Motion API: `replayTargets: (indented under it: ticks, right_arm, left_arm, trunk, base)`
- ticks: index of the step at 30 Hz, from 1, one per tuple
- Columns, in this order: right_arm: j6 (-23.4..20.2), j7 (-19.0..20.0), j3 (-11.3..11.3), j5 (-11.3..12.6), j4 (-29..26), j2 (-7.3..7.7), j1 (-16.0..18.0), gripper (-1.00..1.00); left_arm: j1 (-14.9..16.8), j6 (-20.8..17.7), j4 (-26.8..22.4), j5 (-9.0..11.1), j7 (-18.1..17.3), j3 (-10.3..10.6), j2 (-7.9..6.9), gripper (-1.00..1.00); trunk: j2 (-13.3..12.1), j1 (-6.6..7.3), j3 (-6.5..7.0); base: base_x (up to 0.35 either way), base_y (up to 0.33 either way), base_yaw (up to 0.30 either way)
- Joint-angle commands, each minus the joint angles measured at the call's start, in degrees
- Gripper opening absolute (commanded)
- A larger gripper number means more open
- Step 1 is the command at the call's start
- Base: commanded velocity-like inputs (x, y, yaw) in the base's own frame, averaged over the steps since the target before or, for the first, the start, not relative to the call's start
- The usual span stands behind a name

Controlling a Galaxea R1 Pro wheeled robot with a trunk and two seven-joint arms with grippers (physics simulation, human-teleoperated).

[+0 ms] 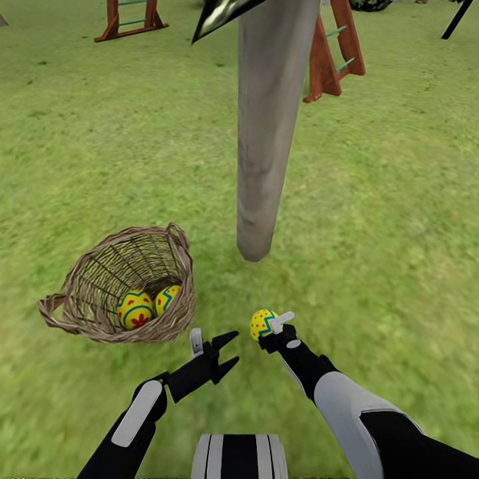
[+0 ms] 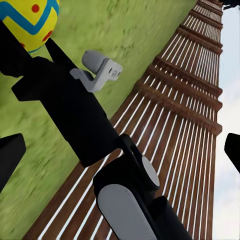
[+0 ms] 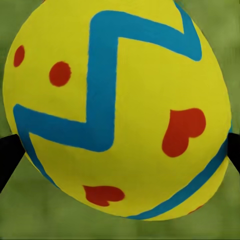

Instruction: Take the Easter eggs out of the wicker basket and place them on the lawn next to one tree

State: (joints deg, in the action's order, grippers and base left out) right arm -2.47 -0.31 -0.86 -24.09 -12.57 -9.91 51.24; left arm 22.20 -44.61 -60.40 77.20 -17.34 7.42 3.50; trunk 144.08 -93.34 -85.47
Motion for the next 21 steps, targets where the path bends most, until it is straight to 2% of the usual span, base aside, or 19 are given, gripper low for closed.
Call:
replayTargets:
  ticks: [1, 8, 14, 21]
  right_arm:
    - [-0.3, 0.0, -0.1, -0.4, -0.1, -0.01, 0.0, -1.00]
    - [-0.9, -0.5, -0.1, -0.2, -0.2, -0.02, 0.0, -1.00]
    - [-0.9, -0.5, -0.1, -0.2, -0.4, -0.02, 0.0, -1.00]
    - [-0.9, -0.5, -0.2, -0.2, -0.4, 0.00, 0.0, -1.00]
  left_arm:
    - [0.0, -0.2, 0.0, 0.0, -0.1, 0.0, 0.01, 1.00]
    - [0.0, -0.1, 0.0, 0.1, -0.1, 0.0, 0.01, 1.00]
    - [0.0, -0.1, 0.0, -0.1, -0.1, 0.0, 0.01, 1.00]
    - [0.0, -0.1, 0.0, 0.0, -0.1, 0.0, 0.01, 1.00]
  trunk:
    - [0.0, -0.01, -0.26]
    - [0.0, -0.01, -0.26]
    - [0.0, -0.01, -0.26]
    - [0.0, -0.01, -0.26]
  base:
    - [0.000, 0.000, 0.000]
    - [0.001, 0.000, 0.000]
    - [0.233, 0.000, 0.000]
    - [0.022, 0.000, 0.000]
